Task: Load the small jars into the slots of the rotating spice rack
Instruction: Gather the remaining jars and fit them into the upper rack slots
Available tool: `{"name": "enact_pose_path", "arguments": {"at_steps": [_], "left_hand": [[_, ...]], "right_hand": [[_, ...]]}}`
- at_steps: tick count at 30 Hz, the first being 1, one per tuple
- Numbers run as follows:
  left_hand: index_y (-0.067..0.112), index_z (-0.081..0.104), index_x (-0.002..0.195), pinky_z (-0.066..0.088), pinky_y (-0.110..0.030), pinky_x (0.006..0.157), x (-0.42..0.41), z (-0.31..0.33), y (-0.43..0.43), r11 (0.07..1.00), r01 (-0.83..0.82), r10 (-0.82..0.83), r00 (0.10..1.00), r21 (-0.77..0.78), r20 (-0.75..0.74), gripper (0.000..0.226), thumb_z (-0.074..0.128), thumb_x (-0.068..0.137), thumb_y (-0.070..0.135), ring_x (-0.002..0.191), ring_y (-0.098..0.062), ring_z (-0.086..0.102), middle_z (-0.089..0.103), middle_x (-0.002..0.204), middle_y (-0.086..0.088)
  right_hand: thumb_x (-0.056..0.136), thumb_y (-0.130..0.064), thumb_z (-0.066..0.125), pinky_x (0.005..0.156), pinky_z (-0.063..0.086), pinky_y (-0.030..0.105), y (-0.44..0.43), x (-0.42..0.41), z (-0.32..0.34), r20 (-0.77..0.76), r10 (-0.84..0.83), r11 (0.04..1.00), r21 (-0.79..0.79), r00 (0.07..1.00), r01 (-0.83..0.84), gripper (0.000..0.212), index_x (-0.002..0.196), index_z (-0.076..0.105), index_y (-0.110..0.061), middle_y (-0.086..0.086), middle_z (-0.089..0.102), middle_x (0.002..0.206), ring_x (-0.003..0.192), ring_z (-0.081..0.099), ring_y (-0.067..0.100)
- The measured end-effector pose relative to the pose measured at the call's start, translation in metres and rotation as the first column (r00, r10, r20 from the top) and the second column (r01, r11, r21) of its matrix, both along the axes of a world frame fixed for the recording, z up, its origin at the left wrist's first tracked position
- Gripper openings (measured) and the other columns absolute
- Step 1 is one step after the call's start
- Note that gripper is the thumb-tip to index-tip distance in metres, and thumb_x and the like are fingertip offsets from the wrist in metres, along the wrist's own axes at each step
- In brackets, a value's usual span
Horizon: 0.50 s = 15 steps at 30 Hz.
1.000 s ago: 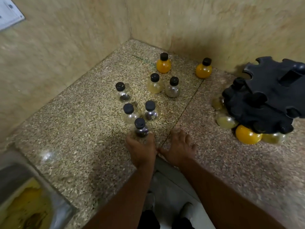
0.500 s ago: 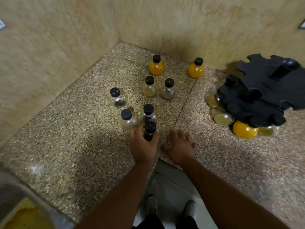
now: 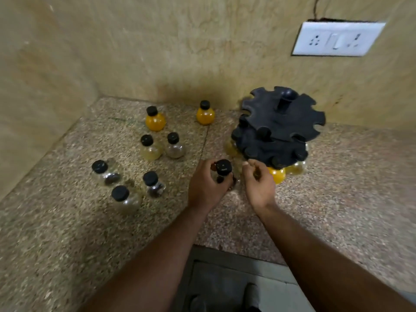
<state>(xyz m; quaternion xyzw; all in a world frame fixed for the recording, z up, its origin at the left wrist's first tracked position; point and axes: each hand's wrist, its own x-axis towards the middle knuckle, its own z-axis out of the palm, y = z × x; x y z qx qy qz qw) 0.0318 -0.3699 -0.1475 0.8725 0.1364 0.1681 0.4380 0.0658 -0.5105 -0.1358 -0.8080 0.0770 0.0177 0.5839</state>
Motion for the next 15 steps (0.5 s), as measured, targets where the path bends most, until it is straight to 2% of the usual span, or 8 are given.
{"name": "enact_pose_path", "arguments": {"at_steps": [4, 6, 8, 10, 13, 15], "left_hand": [[0.026, 0.062, 0.114, 0.045, -0.023, 0.072, 0.034, 0.027, -0.02, 0.992, 0.125, -0.125, 0.991, 0.009, 0.048, 0.046, 0.078, 0.077, 0.047, 0.093, -0.008, 0.058, 0.062, 0.105, 0.009], [0.024, 0.062, 0.119, 0.044, -0.023, 0.074, 0.049, 0.039, -0.024, 0.981, 0.191, -0.192, 0.981, 0.03, 0.041, 0.048, 0.077, 0.079, 0.046, 0.094, -0.006, 0.056, 0.059, 0.107, 0.011], [0.024, 0.06, 0.122, 0.051, -0.029, 0.081, 0.066, 0.052, -0.03, 0.959, 0.274, -0.276, 0.96, 0.067, 0.036, 0.052, 0.075, 0.079, 0.049, 0.1, -0.01, 0.06, 0.063, 0.113, 0.007], [0.026, 0.06, 0.123, 0.054, -0.034, 0.085, 0.082, 0.061, -0.036, 0.938, 0.329, -0.333, 0.942, 0.107, 0.023, 0.052, 0.073, 0.079, 0.051, 0.104, -0.015, 0.063, 0.065, 0.116, 0.004], [0.026, 0.059, 0.123, 0.053, -0.033, 0.086, 0.098, 0.07, -0.043, 0.928, 0.34, -0.347, 0.938, 0.155, 0.023, 0.049, 0.075, 0.081, 0.047, 0.105, -0.015, 0.062, 0.063, 0.117, 0.003], [0.026, 0.058, 0.125, 0.053, -0.032, 0.087, 0.105, 0.072, -0.048, 0.926, 0.336, -0.345, 0.938, 0.173, 0.023, 0.05, 0.074, 0.082, 0.046, 0.107, -0.015, 0.06, 0.06, 0.119, 0.003]], "right_hand": [[0.085, -0.057, 0.068, 0.091, 0.056, 0.04, -0.02, 0.028, 0.025, -0.086, -0.134, 0.955, 0.256, 0.987, 0.152, 0.049, 0.114, 0.071, -0.018, -0.002, 0.074, 0.1, 0.1, 0.069, 0.018], [0.085, -0.056, 0.068, 0.085, 0.058, 0.044, -0.027, 0.038, 0.034, -0.099, -0.175, 0.922, 0.331, 0.979, 0.199, 0.042, 0.095, 0.072, -0.015, 0.001, 0.075, 0.09, 0.087, 0.07, 0.022], [0.09, -0.048, 0.069, 0.077, 0.058, 0.045, -0.036, 0.048, 0.046, -0.124, -0.217, 0.875, 0.416, 0.968, 0.249, 0.036, 0.087, 0.069, -0.012, 0.007, 0.072, 0.082, 0.078, 0.068, 0.027], [0.091, -0.043, 0.071, 0.069, 0.059, 0.042, -0.043, 0.056, 0.057, -0.164, -0.238, 0.821, 0.494, 0.957, 0.288, 0.033, 0.086, 0.067, -0.011, 0.012, 0.072, 0.085, 0.075, 0.066, 0.03], [0.094, -0.03, 0.07, 0.045, 0.047, 0.025, -0.049, 0.063, 0.07, -0.206, -0.247, 0.767, 0.556, 0.947, 0.321, 0.024, 0.078, 0.059, -0.016, 0.009, 0.06, 0.075, 0.058, 0.055, 0.02], [0.095, -0.025, 0.069, 0.044, 0.048, 0.023, -0.052, 0.067, 0.073, -0.223, -0.243, 0.744, 0.581, 0.944, 0.329, 0.021, 0.077, 0.061, -0.016, 0.007, 0.064, 0.073, 0.057, 0.058, 0.018]]}}
